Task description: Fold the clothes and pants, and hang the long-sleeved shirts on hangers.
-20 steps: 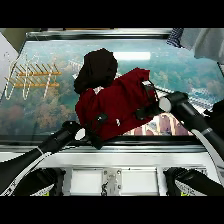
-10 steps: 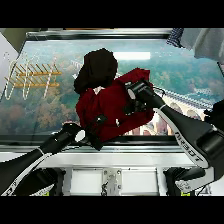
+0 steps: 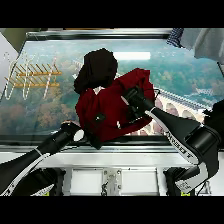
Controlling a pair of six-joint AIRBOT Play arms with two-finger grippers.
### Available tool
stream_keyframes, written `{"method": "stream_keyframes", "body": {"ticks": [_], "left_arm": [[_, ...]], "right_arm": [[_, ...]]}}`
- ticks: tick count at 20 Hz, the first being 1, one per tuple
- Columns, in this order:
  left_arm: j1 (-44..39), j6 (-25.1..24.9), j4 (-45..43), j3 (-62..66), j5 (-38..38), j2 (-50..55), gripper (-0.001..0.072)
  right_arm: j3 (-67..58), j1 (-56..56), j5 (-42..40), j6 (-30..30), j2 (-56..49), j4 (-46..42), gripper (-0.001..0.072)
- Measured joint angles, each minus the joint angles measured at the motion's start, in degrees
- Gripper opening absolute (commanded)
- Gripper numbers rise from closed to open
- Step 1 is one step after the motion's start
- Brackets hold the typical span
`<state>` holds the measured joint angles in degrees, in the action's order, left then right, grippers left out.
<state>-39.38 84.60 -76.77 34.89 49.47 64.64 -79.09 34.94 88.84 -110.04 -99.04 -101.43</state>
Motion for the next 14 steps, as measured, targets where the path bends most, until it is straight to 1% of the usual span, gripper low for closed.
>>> {"method": "stream_keyframes", "body": {"ticks": [1,2,4,5,7,11,12,13,14], "left_arm": [[0.7,0.0,0.0,0.0,0.1,-0.5,0.0018],[1.4,0.0,0.0,0.0,0.4,-0.9,0.0018],[3.0,0.0,0.0,0.0,1.2,-1.4,0.0018],[3.9,0.0,0.0,0.0,1.7,-1.5,0.0018],[5.7,0.0,0.0,0.0,2.7,-1.7,0.0018],[7.7,0.0,0.9,0.0,4.3,-1.9,0.0020],[8.0,0.0,1.6,0.0,4.7,-1.9,0.0249],[8.1,0.9,1.6,0.0,5.6,-1.9,0.0562],[8.3,2.1,1.5,0.0,6.1,-2.2,0.0623]], "right_arm": [[1.1,0.7,-0.6,-0.1,0.5,0.0,0.0341],[2.1,1.2,-1.2,-0.2,1.1,-0.2,0.0177],[4.5,1.7,-2.5,-0.2,3.0,-0.4,0.0048],[5.7,1.9,-3.2,-0.2,4.5,-0.5,0.0029],[8.7,2.2,-5.4,-0.2,9.0,-0.5,0.0028],[16.1,3.8,-8.7,-2.4,21.3,-0.3,0.0029],[18.1,4.3,-9.2,-3.2,24.5,-0.3,0.0029],[20.1,4.9,-9.3,-4.1,27.8,-0.7,0.0029],[22.1,5.6,-9.4,-5.4,30.9,-0.9,0.0028]]}}
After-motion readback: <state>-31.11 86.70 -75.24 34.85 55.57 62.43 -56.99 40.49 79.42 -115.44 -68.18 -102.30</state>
